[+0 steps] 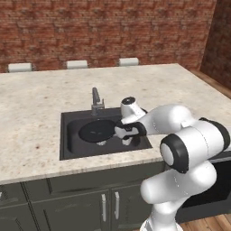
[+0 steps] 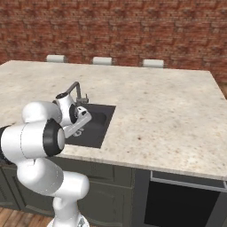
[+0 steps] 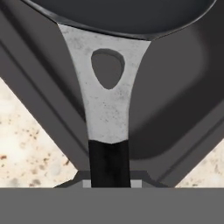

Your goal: Move the pot and pan from the stove into the sink.

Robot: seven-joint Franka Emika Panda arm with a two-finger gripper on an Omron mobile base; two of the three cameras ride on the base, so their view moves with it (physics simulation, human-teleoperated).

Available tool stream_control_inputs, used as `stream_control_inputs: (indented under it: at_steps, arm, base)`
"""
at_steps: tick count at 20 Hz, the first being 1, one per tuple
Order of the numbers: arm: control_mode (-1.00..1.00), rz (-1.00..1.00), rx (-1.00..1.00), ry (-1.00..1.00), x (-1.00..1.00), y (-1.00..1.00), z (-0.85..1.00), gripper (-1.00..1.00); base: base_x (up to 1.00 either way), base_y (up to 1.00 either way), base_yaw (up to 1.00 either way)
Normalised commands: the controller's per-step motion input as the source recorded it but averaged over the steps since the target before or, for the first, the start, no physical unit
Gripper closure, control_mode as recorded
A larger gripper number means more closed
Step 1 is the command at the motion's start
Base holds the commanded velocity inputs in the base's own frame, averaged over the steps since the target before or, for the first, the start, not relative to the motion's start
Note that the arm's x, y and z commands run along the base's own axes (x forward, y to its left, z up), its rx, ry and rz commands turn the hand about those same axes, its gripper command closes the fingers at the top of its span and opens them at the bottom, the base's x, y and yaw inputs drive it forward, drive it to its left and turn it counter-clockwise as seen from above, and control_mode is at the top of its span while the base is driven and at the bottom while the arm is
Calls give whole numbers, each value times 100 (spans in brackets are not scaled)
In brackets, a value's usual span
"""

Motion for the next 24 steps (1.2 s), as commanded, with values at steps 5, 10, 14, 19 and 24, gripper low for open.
stream_control_inputs:
  at_steps: [5,10,14,19,24]
  arm:
    - [-100,0,0,0,0,4,0,100]
    - [-100,1,2,0,18,0,-16,100]
    - [-100,4,7,-1,18,0,-29,100]
    - [-100,3,2,-3,3,0,-13,100]
    - [-100,0,0,0,2,0,-6,100]
  base:
    - [0,0,0]
    - [0,0,0]
    - [0,0,0]
    - [0,0,0]
    - [0,0,0]
